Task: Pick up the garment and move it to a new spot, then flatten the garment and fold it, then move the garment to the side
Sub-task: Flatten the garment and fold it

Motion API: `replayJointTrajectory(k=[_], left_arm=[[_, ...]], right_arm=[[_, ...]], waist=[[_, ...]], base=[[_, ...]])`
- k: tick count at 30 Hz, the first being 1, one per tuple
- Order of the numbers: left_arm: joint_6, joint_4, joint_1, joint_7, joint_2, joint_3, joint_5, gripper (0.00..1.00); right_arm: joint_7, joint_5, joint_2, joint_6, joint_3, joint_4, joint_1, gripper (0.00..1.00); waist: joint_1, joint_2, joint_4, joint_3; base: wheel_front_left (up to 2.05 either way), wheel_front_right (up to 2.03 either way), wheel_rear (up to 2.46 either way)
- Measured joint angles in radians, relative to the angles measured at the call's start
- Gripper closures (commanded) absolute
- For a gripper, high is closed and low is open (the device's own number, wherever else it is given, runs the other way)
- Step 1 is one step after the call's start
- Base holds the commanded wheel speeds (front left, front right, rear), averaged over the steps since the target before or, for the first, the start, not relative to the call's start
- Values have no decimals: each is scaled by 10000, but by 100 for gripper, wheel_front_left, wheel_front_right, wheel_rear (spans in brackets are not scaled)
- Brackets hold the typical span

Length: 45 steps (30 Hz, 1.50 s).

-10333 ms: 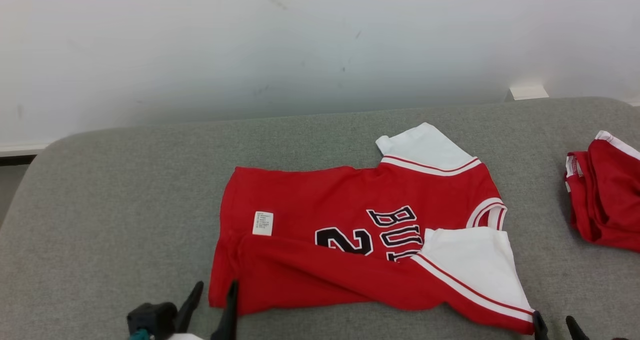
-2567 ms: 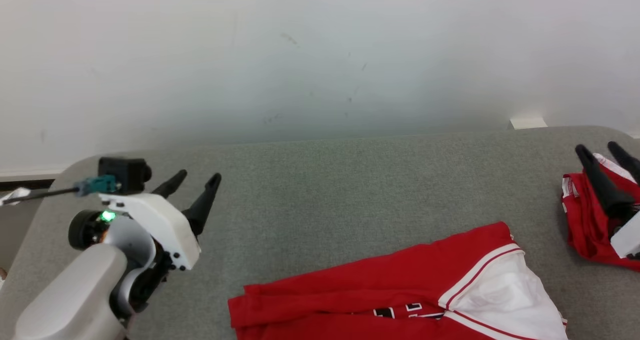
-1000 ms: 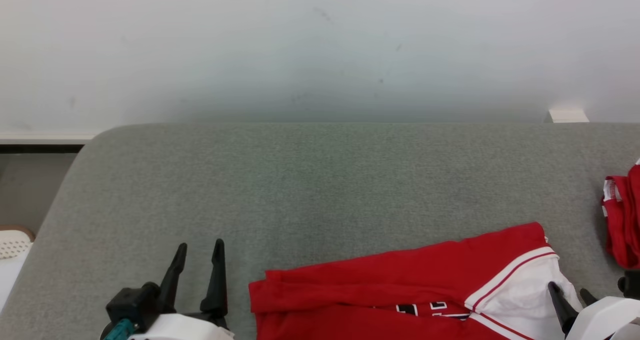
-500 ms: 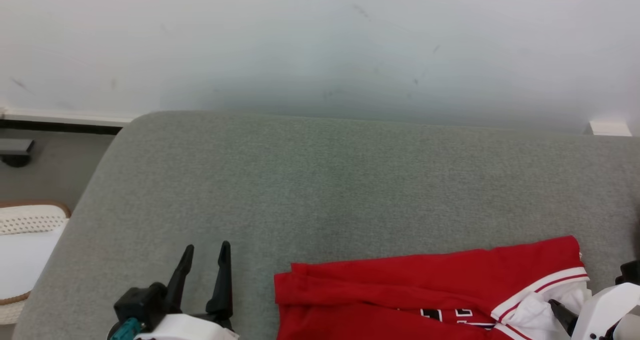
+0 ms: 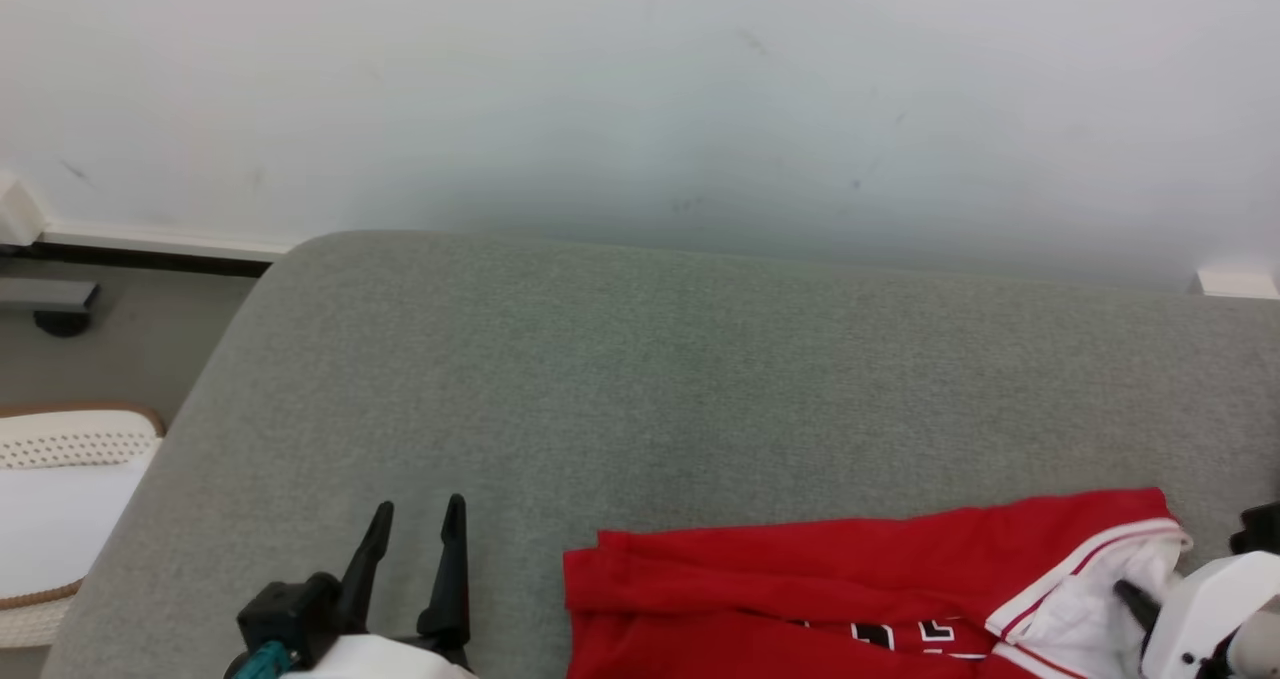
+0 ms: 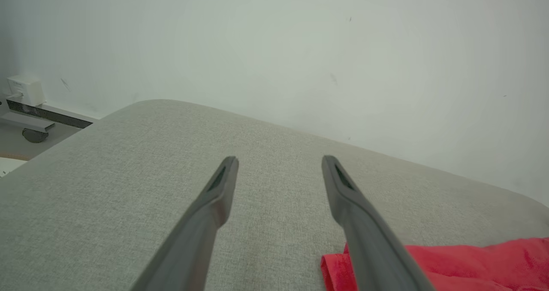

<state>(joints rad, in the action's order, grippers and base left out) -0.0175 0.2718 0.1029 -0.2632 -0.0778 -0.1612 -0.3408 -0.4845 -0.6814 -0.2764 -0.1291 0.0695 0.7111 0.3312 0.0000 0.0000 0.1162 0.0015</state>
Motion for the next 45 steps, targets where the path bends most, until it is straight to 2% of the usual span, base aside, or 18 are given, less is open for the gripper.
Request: replayJointTrajectory(k=[11, 19, 24, 27, 31, 35, 41, 45], left_arm=[[-90, -171, -105, 0, 107, 240, 100, 0], [-221, -314, -118, 0, 176, 362, 267, 0], [-357, -395, -91, -2, 207, 403, 362, 0], [-445, -420, -54, -2, 234, 343, 445, 0], [-499, -341, -10, -8, 253, 236, 508, 0], [-545, -280, 83, -8, 276, 163, 510, 0], [-577, -221, 147, -8, 282, 8, 504, 0], [-548, -224, 147, -8, 282, -46, 443, 0]], right_arm=[[926, 621, -876, -13, -355, -1139, -123, 100], [926, 966, -426, -13, -263, -3396, -504, 100], [472, 1185, 65, -13, 272, -4924, -729, 100], [128, 1145, 431, -12, 754, -5423, -856, 100], [-174, 955, 853, -12, 1413, -5444, -921, 100], [-339, 811, 1266, -13, 1967, -4936, -934, 100], [-330, 709, 1588, -12, 2545, -4126, -922, 100], [-228, 619, 1753, -12, 2890, -3659, -821, 100]], waist=[[0, 0, -660, -141], [0, 0, -667, -205], [0, 0, -308, -198], [0, 0, 33, -191], [0, 0, 594, -187], [0, 0, 1212, -193], [0, 0, 2091, -181], [0, 0, 2394, -155]], base=[[0, 0, 0], [0, 0, 0], [0, 0, 0], [0, 0, 0], [0, 0, 0], [0, 0, 0], [0, 0, 0], [0, 0, 0]])
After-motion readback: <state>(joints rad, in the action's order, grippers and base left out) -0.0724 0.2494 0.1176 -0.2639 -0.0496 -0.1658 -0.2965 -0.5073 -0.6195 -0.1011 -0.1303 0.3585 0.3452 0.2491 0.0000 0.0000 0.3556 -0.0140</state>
